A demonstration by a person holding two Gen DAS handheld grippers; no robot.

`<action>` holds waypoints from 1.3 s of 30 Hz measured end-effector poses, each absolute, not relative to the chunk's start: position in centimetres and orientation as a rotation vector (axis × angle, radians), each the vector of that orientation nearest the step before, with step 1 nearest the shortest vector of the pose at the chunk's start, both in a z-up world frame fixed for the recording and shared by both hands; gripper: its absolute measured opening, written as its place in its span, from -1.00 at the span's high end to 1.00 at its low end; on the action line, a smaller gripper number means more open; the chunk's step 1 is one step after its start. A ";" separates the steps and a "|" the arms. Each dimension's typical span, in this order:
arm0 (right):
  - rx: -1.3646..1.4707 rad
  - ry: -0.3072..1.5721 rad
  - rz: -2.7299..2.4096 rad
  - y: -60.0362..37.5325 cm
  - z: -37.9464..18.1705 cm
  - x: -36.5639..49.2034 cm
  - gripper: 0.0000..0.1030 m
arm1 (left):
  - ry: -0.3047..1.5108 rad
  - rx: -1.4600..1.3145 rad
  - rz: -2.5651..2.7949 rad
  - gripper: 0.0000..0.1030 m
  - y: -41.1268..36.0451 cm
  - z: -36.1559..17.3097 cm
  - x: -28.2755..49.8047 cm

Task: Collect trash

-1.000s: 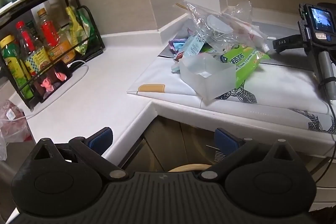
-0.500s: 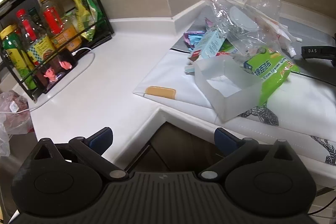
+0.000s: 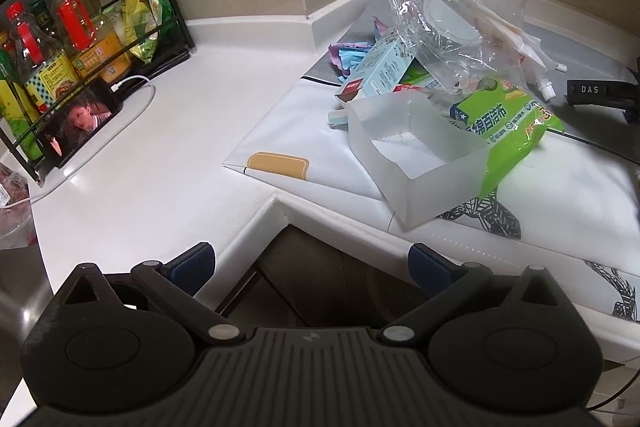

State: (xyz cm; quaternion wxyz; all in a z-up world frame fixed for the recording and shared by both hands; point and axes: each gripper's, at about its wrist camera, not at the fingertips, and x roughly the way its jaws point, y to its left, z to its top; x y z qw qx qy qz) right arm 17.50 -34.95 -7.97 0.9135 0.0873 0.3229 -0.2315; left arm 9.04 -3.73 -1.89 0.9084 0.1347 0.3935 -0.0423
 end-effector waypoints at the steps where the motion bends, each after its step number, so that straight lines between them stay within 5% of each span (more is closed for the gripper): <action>1: 0.180 0.665 -0.477 -35.0 -8.0 17.5 -1.00 | 0.815 0.279 -0.084 -0.99 -3.9 -1.9 9.1; 39: 0.180 0.665 -0.476 -35.0 -8.0 17.5 -1.00 | 0.736 0.214 -0.076 -0.99 -3.5 0.3 0.0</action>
